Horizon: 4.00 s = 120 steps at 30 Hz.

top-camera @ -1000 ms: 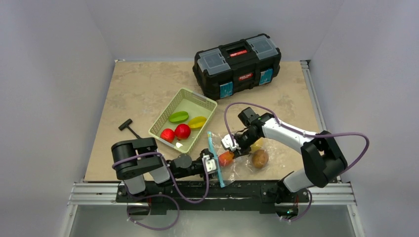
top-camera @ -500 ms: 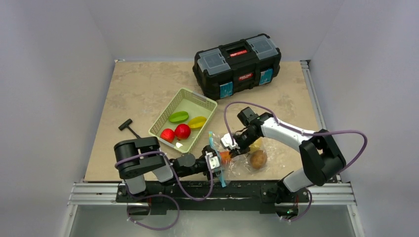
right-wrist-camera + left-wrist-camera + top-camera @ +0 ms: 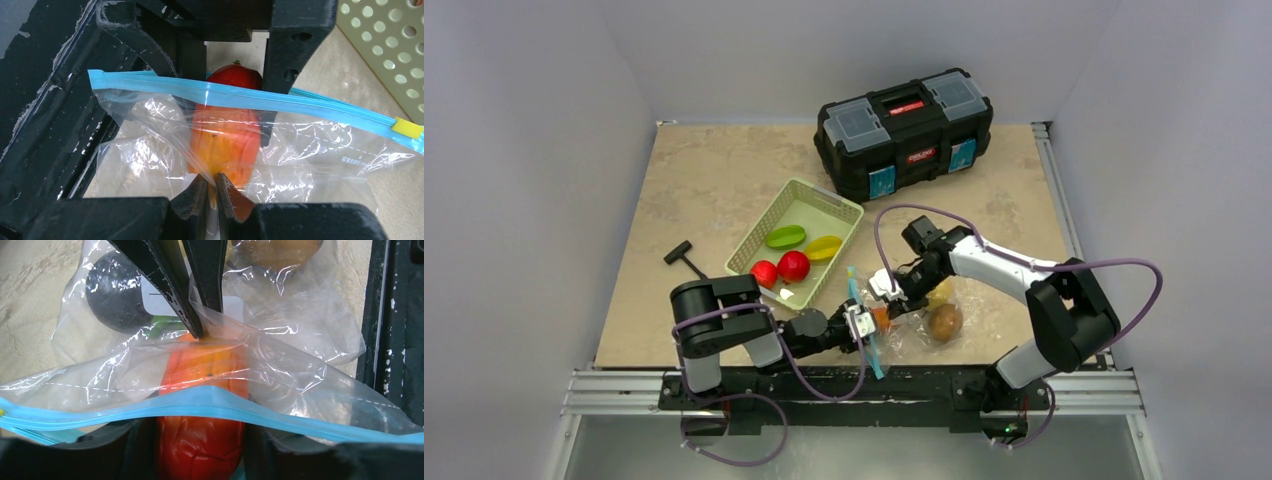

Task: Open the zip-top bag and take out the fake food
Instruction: Pick up the fake fruit from the zipper food storage bag, then place the fake fruit in the bin.

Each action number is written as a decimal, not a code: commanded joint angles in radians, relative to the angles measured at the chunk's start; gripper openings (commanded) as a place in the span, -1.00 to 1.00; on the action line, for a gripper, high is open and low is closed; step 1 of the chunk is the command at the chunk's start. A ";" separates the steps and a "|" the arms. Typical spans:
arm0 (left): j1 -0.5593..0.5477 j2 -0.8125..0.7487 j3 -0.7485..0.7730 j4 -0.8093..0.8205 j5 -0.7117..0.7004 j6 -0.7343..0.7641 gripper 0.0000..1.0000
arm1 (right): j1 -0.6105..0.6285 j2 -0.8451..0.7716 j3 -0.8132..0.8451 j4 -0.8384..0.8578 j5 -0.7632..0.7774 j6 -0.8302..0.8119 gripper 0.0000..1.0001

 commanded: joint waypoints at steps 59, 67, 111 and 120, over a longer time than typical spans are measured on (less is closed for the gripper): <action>0.250 -1.125 0.360 -1.698 -0.259 -0.496 -1.00 | -0.100 -0.097 -0.002 -0.038 0.071 -0.023 -0.78; 0.379 -1.017 0.403 -1.714 -0.277 -0.506 -1.00 | -0.100 -0.096 -0.005 -0.034 0.068 -0.021 -0.75; 0.517 -0.834 0.416 -1.693 -0.031 -0.509 0.62 | -0.101 -0.093 -0.010 -0.027 0.070 -0.018 -0.67; 0.516 -0.944 0.373 -1.644 0.008 -0.513 0.79 | -0.101 -0.094 -0.010 -0.027 0.071 -0.016 -0.65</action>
